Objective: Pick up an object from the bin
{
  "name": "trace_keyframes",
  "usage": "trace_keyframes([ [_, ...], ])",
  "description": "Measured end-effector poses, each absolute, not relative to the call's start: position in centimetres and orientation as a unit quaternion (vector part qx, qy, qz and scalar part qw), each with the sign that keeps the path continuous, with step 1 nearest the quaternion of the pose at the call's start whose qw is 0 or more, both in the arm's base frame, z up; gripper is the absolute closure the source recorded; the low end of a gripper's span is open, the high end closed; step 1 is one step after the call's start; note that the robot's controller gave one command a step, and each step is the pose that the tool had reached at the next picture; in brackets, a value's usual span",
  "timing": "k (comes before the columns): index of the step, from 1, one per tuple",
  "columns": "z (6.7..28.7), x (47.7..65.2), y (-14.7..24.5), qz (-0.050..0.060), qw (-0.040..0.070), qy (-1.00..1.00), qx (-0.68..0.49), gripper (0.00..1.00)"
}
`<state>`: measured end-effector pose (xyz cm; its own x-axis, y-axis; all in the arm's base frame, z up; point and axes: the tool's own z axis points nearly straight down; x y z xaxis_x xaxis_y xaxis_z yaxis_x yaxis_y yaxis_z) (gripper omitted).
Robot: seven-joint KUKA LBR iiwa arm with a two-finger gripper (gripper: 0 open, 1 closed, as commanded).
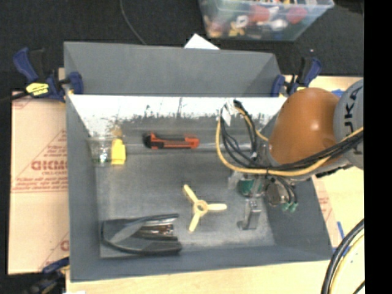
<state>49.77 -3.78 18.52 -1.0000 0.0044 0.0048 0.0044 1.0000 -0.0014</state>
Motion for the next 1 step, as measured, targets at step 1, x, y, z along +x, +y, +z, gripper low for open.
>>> trace_keyframes([
  [1,18.94,49.95,-3.80,0.001,-0.002,-1.000,-0.001,0.00],
])
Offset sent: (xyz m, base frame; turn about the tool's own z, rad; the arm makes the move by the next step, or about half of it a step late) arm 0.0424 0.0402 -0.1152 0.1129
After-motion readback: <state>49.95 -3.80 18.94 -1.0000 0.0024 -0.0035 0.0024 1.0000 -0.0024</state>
